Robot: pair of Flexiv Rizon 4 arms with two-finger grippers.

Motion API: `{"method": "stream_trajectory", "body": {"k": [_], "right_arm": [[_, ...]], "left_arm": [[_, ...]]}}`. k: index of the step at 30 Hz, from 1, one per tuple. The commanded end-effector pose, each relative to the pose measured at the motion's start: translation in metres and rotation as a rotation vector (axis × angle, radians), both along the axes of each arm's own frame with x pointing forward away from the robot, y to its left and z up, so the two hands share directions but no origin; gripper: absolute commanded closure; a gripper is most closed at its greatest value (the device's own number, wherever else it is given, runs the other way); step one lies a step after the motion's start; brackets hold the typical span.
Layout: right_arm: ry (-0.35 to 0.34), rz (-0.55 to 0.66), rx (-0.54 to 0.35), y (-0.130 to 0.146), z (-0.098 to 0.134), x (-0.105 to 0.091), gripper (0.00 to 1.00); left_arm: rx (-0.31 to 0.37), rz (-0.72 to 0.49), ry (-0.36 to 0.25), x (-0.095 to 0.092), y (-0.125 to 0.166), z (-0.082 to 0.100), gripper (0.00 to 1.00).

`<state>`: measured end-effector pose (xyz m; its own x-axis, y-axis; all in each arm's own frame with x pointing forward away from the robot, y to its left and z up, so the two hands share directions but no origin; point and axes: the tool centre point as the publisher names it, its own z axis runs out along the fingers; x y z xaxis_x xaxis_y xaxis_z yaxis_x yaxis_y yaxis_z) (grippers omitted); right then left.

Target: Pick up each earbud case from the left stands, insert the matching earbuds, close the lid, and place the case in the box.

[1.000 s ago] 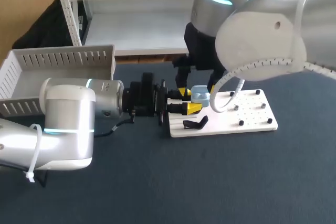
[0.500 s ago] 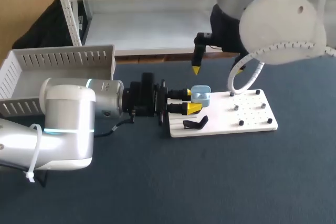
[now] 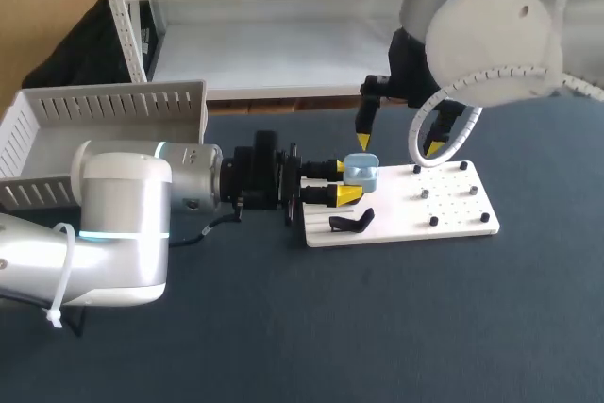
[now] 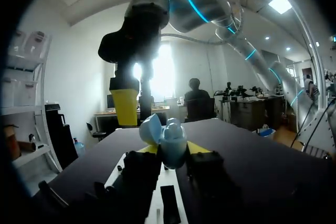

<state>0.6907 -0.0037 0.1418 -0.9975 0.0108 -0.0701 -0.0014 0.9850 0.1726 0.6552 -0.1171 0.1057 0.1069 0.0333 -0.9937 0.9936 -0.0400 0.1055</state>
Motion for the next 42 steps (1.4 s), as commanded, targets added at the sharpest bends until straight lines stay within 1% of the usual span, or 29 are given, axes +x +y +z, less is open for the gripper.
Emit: {"method": "stream_trajectory", "body": {"k": [1, 5, 8, 10, 12, 14, 18, 19, 22, 26, 31, 35, 37, 39, 42], "right_arm": [[0.017, 0.01, 0.009, 0.0, 0.0, -0.009, 0.0], [0.038, 0.029, 0.025, 0.004, 0.001, -0.024, 0.0], [0.034, 0.038, 0.03, 0.005, 0.004, -0.032, 0.0], [0.017, 0.041, 0.036, 0.005, 0.009, -0.033, 0.0], [-0.024, 0.03, 0.048, 0.003, 0.017, -0.032, 0.0], [-0.083, 0.019, 0.076, -0.001, 0.03, -0.031, 0.0], [-0.195, 0.02, 0.172, -0.009, 0.059, -0.033, 0.0], [-0.213, 0.023, 0.207, -0.011, 0.065, -0.034, 0.0], [-0.256, 0.02, 0.294, -0.016, 0.079, -0.037, 0.0], [-0.256, 0.02, 0.294, -0.016, 0.079, -0.037, 0.0], [-0.256, 0.02, 0.294, -0.016, 0.079, -0.037, 0.0], [-0.256, 0.02, 0.294, -0.016, 0.079, -0.037, 0.0], [-0.256, 0.02, 0.294, -0.016, 0.079, -0.037, 0.0], [-0.256, 0.02, 0.294, -0.016, 0.079, -0.037, 0.0], [-0.256, 0.02, 0.294, -0.016, 0.079, -0.037, 0.0]], "left_arm": [[0.0, 0.007, -0.002, -0.002, -0.001, 0.0, 1.0], [0.0, 0.007, -0.002, -0.002, -0.001, 0.0, 1.0], [0.0, 0.007, -0.002, -0.002, -0.001, 0.0, 1.0], [0.0, 0.007, -0.002, -0.002, -0.001, 0.0, 1.0], [0.0, 0.007, -0.002, -0.002, -0.001, 0.0, 1.0], [0.0, 0.007, -0.002, -0.002, -0.001, 0.0, 1.0], [0.0, 0.007, -0.002, -0.002, -0.001, 0.0, 1.0], [-0.004, 0.023, -0.002, 0.0, 0.005, 0.004, 1.0], [-0.022, 0.08, -0.026, 0.008, 0.028, 0.023, 1.0], [-0.028, 0.187, -0.081, 0.019, 0.071, 0.053, 1.0], [-0.004, 0.326, -0.154, 0.03, 0.128, 0.084, 1.0], [0.008, 0.446, -0.162, 0.039, 0.17, 0.095, 1.0], [0.024, 0.491, -0.166, 0.043, 0.186, 0.098, 1.0], [0.021, 0.534, -0.157, 0.049, 0.2, 0.102, 1.0], [0.04, 0.593, -0.143, 0.06, 0.219, 0.106, 1.0]]}}
